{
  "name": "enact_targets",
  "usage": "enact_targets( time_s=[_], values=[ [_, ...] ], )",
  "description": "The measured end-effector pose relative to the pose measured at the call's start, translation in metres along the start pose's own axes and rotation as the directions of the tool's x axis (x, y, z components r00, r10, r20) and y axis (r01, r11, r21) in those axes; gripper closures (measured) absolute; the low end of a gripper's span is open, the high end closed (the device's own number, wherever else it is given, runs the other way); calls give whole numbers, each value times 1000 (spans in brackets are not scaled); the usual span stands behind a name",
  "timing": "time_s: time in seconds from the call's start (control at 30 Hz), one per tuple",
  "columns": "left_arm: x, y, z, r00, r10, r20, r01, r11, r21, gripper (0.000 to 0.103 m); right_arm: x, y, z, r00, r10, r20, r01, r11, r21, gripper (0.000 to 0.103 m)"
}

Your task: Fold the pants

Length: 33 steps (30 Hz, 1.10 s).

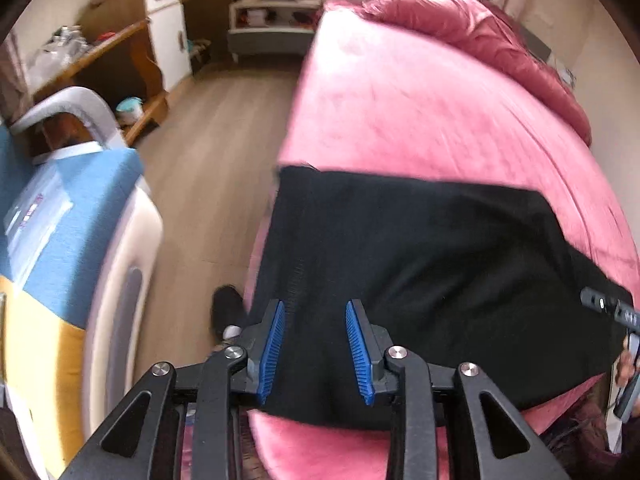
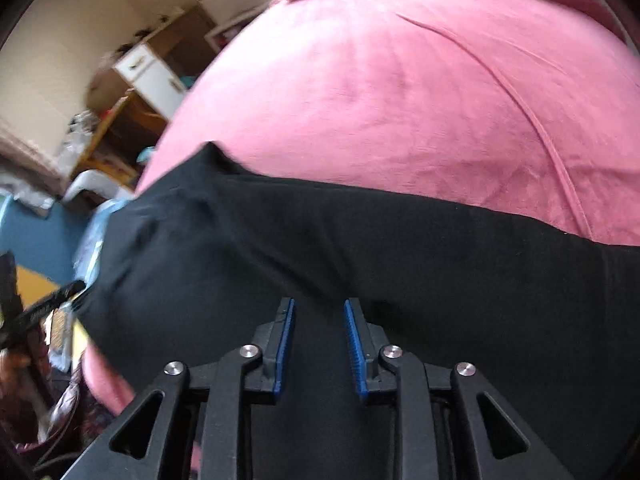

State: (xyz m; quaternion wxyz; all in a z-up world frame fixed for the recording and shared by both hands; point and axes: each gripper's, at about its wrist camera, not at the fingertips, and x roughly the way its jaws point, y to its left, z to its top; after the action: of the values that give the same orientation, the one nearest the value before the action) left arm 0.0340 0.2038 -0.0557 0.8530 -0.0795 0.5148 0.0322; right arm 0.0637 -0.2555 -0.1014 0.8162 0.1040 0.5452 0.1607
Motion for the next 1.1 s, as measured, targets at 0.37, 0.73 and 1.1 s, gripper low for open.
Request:
enact_targets(
  time_s=[0.37, 0.73, 1.1],
  values=[
    [-2, 69, -13, 996, 50, -68, -63, 977, -203, 70, -6, 80, -62, 970, 183, -160, -220, 939, -263, 45],
    [23, 36, -27, 992, 27, -127, -45, 990, -134, 81, 12, 84, -79, 968, 102, -230, -176, 927, -330, 49],
    [14, 28, -36, 985, 130, -116, -134, 991, -28, 95, 9, 86, -86, 974, 40, -222, -130, 902, -411, 103]
  ],
)
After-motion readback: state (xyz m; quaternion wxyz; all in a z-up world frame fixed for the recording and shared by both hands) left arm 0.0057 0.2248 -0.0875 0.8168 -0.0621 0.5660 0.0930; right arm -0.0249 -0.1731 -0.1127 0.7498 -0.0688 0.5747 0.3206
